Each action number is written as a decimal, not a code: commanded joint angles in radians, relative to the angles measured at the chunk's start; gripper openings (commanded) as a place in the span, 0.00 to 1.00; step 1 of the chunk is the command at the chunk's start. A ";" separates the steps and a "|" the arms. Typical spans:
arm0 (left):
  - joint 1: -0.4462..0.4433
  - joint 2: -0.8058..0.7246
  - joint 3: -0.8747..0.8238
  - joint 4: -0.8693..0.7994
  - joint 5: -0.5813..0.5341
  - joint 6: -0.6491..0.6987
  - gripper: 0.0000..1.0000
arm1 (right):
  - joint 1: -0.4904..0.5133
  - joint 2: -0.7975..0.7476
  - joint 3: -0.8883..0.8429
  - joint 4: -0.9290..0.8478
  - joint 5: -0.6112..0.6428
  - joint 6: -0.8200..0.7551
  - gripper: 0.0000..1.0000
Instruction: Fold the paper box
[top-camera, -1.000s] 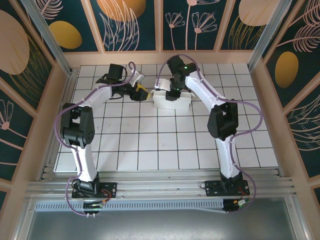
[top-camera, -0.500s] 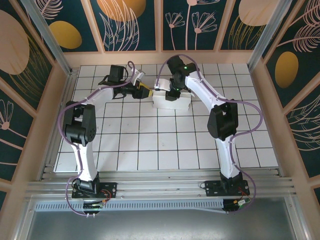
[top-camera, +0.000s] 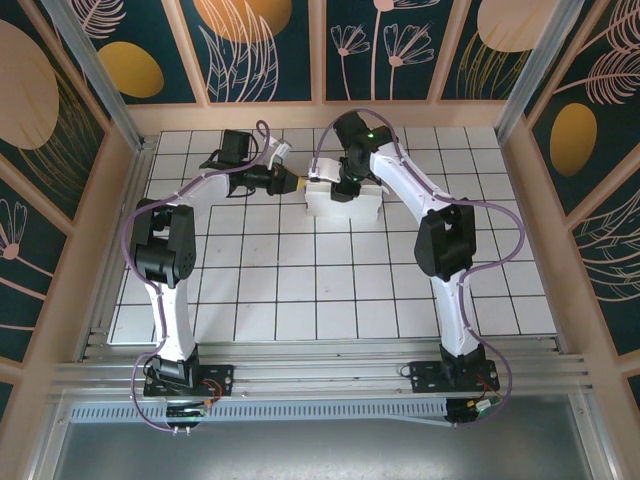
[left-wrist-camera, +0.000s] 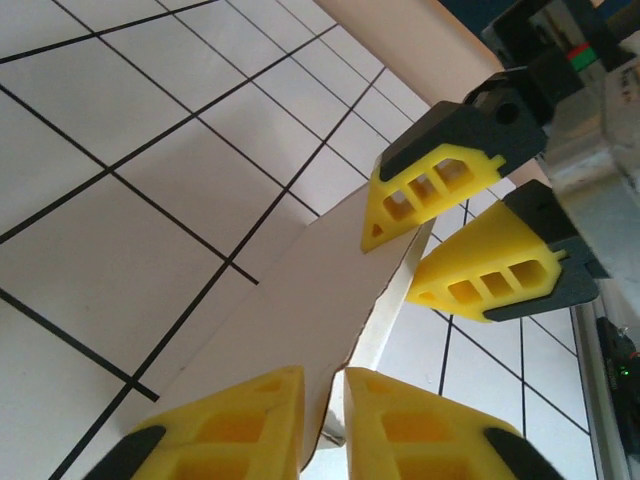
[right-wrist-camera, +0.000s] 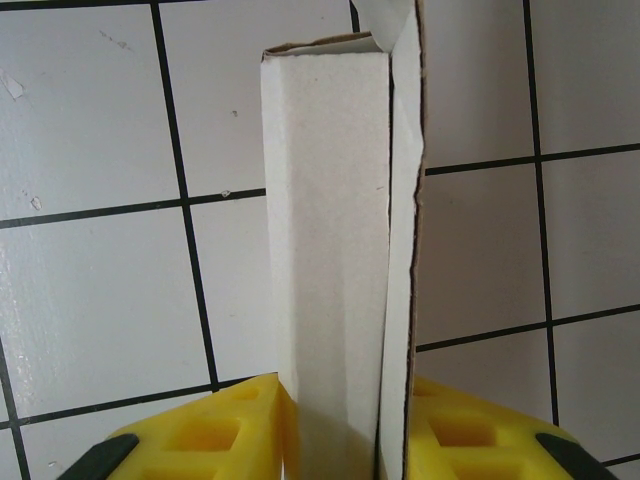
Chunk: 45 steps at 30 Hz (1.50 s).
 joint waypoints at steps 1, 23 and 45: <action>0.001 -0.002 -0.015 0.064 0.075 -0.073 0.15 | 0.004 0.021 0.032 -0.039 -0.012 -0.084 0.30; -0.068 0.006 -0.047 0.131 -0.008 -0.250 0.11 | 0.010 0.028 0.038 -0.038 -0.002 -0.074 0.28; -0.093 -0.027 -0.209 0.293 -0.127 -0.394 0.09 | 0.013 0.040 0.042 -0.026 0.011 -0.063 0.26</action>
